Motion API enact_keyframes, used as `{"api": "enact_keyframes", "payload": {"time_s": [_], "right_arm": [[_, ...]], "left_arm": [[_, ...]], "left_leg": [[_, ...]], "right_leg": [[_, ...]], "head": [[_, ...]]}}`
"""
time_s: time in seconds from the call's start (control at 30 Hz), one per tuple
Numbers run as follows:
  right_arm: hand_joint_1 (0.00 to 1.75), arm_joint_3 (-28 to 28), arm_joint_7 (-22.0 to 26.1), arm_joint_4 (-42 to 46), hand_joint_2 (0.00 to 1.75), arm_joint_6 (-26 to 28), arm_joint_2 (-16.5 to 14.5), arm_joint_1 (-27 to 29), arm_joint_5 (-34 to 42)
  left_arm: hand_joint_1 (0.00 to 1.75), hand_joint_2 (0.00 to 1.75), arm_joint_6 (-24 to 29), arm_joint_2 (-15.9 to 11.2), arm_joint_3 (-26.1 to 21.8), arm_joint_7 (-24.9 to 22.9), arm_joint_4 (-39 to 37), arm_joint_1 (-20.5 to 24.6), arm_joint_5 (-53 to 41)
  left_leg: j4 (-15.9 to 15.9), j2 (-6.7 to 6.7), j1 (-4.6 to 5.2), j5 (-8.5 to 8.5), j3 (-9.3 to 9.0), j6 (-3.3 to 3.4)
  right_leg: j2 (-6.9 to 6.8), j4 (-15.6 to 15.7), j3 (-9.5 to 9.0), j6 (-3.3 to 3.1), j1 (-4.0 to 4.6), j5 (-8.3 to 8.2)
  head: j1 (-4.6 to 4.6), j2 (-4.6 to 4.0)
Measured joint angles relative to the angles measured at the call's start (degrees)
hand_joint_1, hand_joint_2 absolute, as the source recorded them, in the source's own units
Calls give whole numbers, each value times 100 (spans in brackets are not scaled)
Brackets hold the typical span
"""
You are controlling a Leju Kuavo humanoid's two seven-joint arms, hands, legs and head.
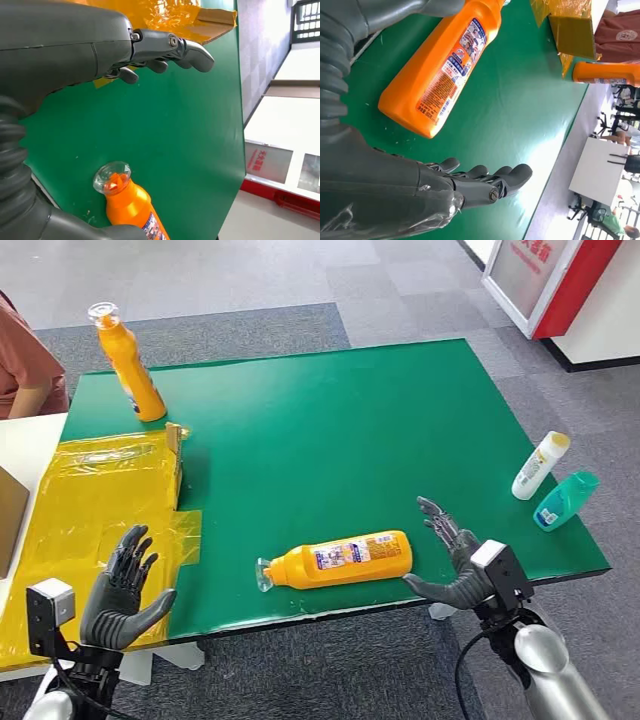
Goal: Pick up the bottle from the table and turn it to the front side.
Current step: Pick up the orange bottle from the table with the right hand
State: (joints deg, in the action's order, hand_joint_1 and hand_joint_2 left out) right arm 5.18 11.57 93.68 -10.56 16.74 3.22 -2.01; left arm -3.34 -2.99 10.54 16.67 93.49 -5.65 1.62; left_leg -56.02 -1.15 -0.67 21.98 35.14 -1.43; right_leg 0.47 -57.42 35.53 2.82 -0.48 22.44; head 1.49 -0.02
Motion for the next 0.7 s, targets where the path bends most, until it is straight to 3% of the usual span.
{"api": "enact_keyframes", "payload": {"time_s": [0.5, 0.7], "right_arm": [[0, 14, -36, 1, 175, -14, 0, -29, -99], [0, 300, -436, -13, 175, 455, -1, -269, -1351]], "left_arm": [[0, 175, -25, -3, -4, 34, -1, -4, 13], [0, 175, -118, -48, -168, 64, 85, -200, 45]], "left_leg": [[0, 0, 0, 0, 1, 0], [1, 4, 0, -1, 5, -3]], "right_leg": [[0, 0, -2, 0, 0, 0], [7, -2, 3, -1, 1, -1]], "head": [[0, 0], [-2, 0]]}}
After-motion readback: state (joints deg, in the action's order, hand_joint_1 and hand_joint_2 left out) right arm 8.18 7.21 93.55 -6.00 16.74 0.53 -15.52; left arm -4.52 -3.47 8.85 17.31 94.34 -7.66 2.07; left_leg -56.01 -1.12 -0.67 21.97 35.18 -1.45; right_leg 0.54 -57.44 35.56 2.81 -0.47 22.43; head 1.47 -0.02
